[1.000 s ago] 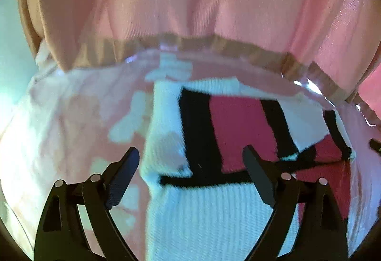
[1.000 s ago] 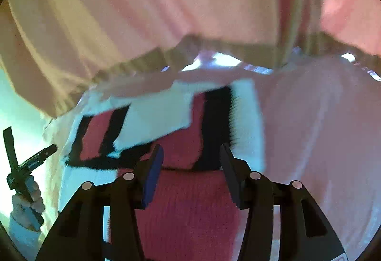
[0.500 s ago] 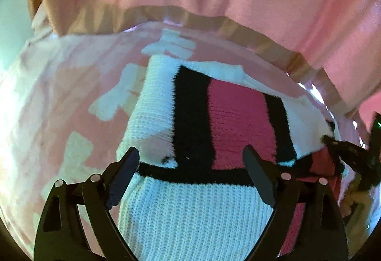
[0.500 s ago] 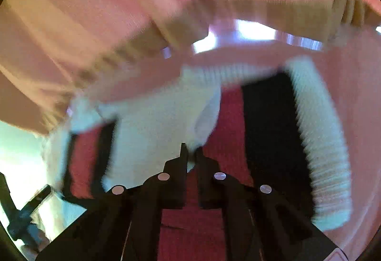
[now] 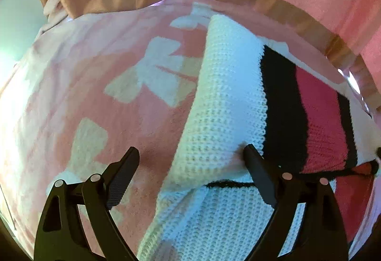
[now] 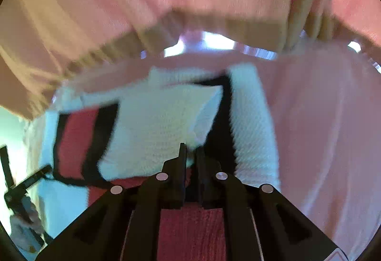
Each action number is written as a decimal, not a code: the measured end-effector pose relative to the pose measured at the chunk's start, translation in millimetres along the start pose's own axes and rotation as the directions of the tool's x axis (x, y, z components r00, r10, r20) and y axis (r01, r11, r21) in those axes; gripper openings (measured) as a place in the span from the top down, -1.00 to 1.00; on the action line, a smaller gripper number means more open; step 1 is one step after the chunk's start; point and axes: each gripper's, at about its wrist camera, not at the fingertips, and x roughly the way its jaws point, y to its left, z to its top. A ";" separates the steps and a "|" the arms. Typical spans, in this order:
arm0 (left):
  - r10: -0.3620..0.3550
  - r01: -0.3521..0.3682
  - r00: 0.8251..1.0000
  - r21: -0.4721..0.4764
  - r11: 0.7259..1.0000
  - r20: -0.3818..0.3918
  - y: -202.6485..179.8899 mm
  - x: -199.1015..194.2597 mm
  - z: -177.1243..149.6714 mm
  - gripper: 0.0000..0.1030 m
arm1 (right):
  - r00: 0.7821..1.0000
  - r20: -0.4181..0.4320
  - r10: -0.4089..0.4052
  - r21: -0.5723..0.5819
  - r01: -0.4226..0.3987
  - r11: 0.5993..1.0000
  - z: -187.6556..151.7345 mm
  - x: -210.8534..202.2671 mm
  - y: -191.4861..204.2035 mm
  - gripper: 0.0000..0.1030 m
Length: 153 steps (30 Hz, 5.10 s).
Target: Fold small clothes
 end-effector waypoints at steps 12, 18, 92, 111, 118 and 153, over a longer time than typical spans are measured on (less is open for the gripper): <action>0.010 -0.010 1.000 0.085 0.996 0.006 -23.8 2.2 -2.2 -0.69 | 0.989 -0.130 -0.069 -0.096 0.057 0.994 -19.5 46.6 11.2 0.80; -0.055 0.050 0.997 0.083 0.995 0.059 -12.3 -48.6 -8.6 -0.66 | 0.997 -0.021 -0.078 -0.118 0.075 0.990 -18.8 -46.9 16.4 0.33; -0.473 0.471 0.881 -0.061 0.880 -0.015 97.0 -198.5 -257.8 0.94 | 0.993 0.003 0.118 0.079 -0.118 0.990 -318.8 -228.6 2.5 0.79; -0.474 0.453 0.838 0.141 0.880 0.270 67.2 -339.3 -151.4 0.92 | 0.934 0.279 0.224 -0.026 -0.226 0.974 -194.1 -322.7 -14.1 0.78; -0.262 0.252 0.958 0.095 0.963 0.117 -0.1 -160.1 -66.2 0.84 | 0.987 -0.029 0.158 0.140 -0.153 0.978 -109.4 -108.9 -41.3 0.59; -0.138 0.128 0.990 0.192 0.973 0.038 20.8 -69.7 -63.0 0.87 | 0.986 -0.156 -0.064 0.027 0.069 0.997 -123.4 -68.8 -54.7 0.82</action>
